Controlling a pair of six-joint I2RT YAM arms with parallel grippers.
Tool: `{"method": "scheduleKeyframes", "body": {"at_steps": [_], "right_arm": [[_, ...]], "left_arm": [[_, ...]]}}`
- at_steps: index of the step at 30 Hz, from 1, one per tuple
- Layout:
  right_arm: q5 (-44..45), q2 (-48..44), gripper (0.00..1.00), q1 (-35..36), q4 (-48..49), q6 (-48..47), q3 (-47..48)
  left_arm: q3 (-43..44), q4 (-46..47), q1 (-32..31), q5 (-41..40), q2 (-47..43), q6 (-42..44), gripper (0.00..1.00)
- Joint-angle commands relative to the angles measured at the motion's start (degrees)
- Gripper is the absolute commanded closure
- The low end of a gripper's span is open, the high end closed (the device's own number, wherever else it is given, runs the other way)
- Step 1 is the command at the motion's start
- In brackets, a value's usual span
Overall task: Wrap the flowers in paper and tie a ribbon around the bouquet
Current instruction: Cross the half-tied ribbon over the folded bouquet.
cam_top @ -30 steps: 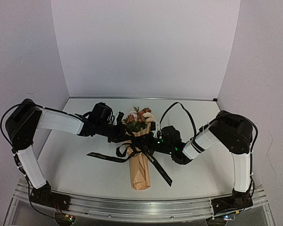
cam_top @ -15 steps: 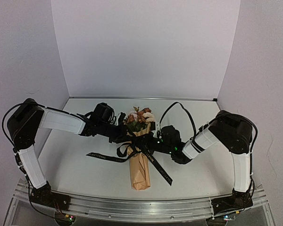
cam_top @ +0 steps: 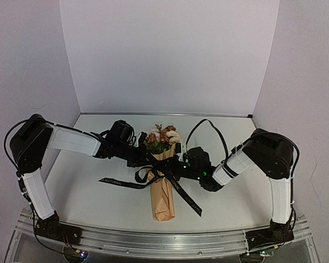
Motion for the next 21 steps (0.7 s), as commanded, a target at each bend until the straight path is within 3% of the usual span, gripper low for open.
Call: {"method": "scheduleKeyframes", "body": {"at_steps": [1,3,21], "right_arm": [[-1.0,-2.5,0.92,0.1,2.3,-2.1,0.2],[-0.9,-3.0,0.91,0.0,1.9,-2.4,-0.1],[3.1,-12.1,0.69,0.1,-4.4,-4.3,-7.0]], "left_arm": [[2.6,-1.0,-0.4,0.1,0.5,0.9,0.96],[2.6,-1.2,-0.4,-0.5,0.2,0.9,1.00],[1.7,2.0,-0.4,-1.0,-2.8,3.7,1.00]]}}
